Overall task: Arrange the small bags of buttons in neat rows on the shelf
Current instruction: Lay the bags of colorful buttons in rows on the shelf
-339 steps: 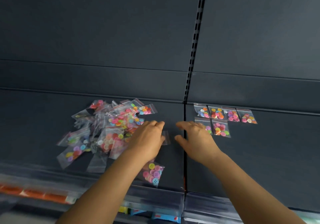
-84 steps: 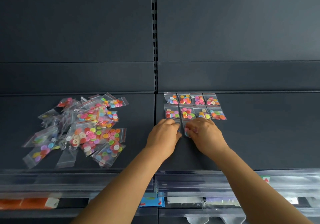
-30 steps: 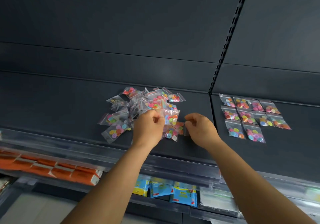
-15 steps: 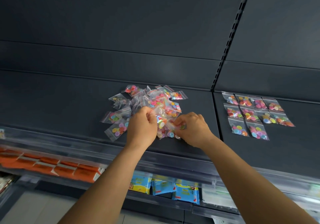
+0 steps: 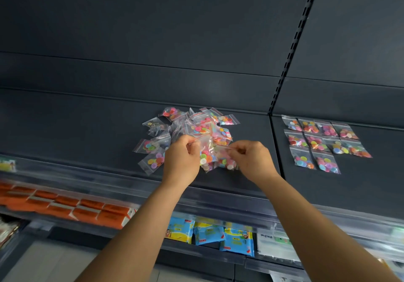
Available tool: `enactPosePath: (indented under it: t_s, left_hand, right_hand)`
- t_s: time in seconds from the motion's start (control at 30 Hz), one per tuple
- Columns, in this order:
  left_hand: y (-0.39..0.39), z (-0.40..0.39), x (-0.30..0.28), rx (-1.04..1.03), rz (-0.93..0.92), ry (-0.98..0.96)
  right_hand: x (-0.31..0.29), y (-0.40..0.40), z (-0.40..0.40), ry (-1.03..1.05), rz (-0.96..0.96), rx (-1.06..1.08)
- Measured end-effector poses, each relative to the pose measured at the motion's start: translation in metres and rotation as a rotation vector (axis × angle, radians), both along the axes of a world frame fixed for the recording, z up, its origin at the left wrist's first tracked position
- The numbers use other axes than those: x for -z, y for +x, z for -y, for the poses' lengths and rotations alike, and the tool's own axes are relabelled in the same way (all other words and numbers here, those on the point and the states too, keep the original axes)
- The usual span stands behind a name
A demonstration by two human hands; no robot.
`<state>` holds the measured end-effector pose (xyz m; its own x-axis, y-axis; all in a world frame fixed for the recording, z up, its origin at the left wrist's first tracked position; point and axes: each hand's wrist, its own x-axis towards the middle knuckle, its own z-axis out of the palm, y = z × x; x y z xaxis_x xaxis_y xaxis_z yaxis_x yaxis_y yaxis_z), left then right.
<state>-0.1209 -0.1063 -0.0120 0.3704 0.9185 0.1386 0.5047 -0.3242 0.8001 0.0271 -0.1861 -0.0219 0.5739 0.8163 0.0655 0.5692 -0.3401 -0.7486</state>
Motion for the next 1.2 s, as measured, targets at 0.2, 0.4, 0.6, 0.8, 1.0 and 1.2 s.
enactPosePath:
  t_s: [0.2,0.4,0.6,0.8,1.0,1.2]
  left_hand:
    - [0.024,0.013,-0.009,0.083,0.157,-0.082]
    - [0.072,0.046,-0.016,0.207,0.237,-0.217]
    - [0.139,0.093,-0.018,0.351,0.206,-0.248]
    - [0.21,0.139,-0.008,0.442,0.124,-0.202]
    - [0.261,0.165,0.001,0.448,-0.009,-0.095]
    - [0.286,0.171,0.007,0.372,-0.22,0.056]
  right_hand:
    - [-0.022,0.02,0.032,0.139,-0.233,0.117]
    - [-0.031,0.053,0.075,0.256,-0.276,0.284]
    - [-0.029,0.108,0.131,0.241,-0.204,0.411]
    - [-0.021,0.171,0.183,0.161,-0.136,0.511]
    - [-0.009,0.221,0.21,0.037,-0.081,0.51]
    - [0.004,0.245,0.204,-0.065,-0.055,0.428]
